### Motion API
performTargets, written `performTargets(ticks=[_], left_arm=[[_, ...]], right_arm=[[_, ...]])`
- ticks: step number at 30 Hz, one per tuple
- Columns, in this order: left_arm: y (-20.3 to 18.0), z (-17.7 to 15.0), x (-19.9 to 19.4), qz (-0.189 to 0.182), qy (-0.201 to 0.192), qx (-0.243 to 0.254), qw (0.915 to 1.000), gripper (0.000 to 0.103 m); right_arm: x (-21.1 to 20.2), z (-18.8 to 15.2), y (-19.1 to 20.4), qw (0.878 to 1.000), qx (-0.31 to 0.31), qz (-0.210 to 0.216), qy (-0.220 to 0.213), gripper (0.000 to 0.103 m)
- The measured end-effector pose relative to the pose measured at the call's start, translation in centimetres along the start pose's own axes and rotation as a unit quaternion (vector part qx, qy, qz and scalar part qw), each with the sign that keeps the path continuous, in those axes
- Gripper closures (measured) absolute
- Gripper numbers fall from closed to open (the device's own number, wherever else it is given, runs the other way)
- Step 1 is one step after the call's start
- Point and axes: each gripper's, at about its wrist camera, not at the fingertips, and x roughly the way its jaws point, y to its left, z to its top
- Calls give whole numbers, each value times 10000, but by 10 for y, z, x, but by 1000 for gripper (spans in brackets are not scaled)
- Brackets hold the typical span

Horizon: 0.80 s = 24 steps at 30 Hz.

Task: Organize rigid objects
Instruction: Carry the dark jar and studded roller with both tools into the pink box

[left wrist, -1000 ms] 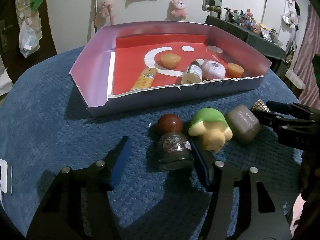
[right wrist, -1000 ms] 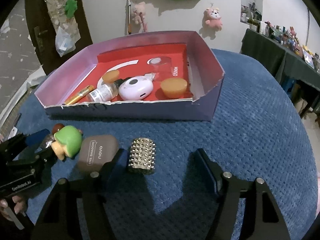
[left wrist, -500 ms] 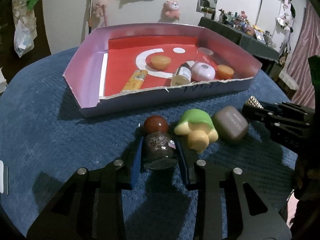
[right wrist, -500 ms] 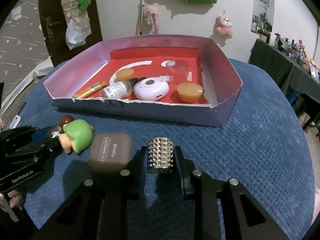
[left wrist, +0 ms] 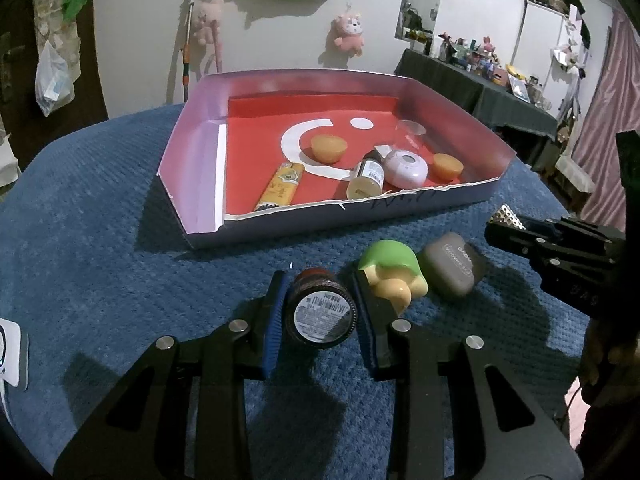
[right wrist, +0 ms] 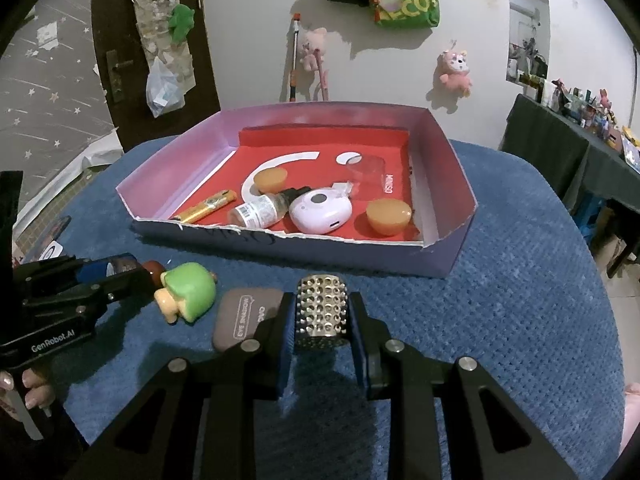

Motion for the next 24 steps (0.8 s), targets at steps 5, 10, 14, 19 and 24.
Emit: performTargets(ticks=[5, 10, 14, 19, 24], left_arm=[[-2, -2, -4, -16, -44, 18, 10000, 73], [-1, -3, -6, -48, -41, 4, 10000, 73], [0, -4, -8, -67, -75, -9, 9999, 73], [2, -2, -13, -141, -111, -68, 9998, 74], [6, 19, -22, -249, -175, -104, 9995, 74]], right_arm=[[1, -1, -1, 10000, 46, 58, -23, 76], [4, -1, 2, 10000, 12, 66, 29, 76], [4, -2, 4, 10000, -2, 82, 21, 76], [4, -2, 5, 10000, -7, 79, 20, 76], [1, 9, 6, 9998, 3, 223, 10, 76]])
